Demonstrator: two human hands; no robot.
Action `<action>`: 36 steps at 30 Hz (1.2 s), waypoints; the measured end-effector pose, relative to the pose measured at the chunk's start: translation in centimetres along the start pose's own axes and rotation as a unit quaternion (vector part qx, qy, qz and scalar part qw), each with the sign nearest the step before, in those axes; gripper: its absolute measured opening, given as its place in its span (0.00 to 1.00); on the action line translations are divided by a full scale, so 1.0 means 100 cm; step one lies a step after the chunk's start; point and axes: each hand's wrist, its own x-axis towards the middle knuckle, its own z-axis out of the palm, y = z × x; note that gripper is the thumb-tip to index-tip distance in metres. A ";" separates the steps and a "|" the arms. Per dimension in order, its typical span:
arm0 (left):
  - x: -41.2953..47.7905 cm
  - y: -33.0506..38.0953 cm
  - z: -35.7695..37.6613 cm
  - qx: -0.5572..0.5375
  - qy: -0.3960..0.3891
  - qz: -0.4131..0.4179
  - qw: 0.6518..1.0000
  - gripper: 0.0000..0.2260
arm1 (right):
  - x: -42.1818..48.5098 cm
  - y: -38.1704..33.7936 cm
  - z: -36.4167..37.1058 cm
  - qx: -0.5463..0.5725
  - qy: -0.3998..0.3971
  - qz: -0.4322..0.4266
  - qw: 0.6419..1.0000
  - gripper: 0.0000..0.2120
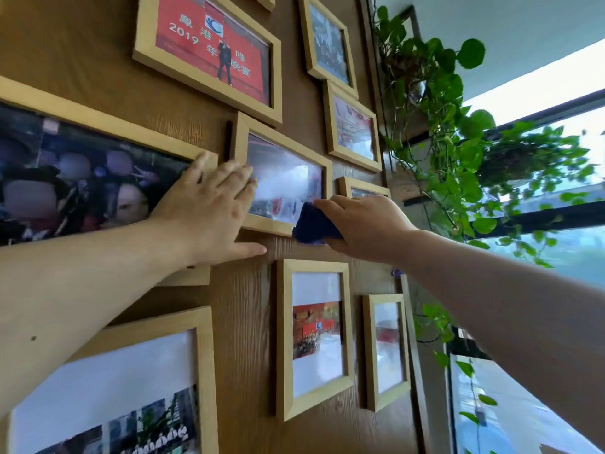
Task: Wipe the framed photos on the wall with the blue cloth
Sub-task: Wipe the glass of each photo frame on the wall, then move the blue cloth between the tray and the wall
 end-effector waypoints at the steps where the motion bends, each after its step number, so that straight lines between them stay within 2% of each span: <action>1: -0.004 0.002 0.001 -0.008 0.006 0.014 1.000 0.47 | -0.002 -0.003 -0.007 -0.006 -0.012 0.001 1.000 0.26; 7: -0.032 0.033 0.002 -0.109 0.017 0.080 0.991 0.44 | -0.040 -0.015 -0.051 -0.052 -0.093 0.022 0.994 0.21; 11: -0.050 0.063 -0.010 -0.173 0.052 0.131 0.975 0.43 | -0.090 -0.020 -0.090 -0.083 -0.138 0.014 0.987 0.21; 16: -0.059 0.102 -0.042 -0.237 0.075 0.173 0.953 0.42 | -0.143 -0.017 -0.141 -0.134 -0.198 -0.020 0.971 0.20; 21: -0.063 0.140 -0.094 -0.292 0.108 0.202 0.929 0.41 | -0.197 0.002 -0.198 -0.147 -0.230 -0.003 0.962 0.19; 28: -0.090 0.226 -0.150 -0.446 0.110 0.218 0.861 0.41 | -0.308 0.023 -0.266 -0.163 -0.303 0.063 0.937 0.22; 36: -0.136 0.322 -0.225 -0.478 0.137 0.329 0.803 0.40 | -0.405 0.008 -0.342 -0.137 -0.404 0.140 0.894 0.24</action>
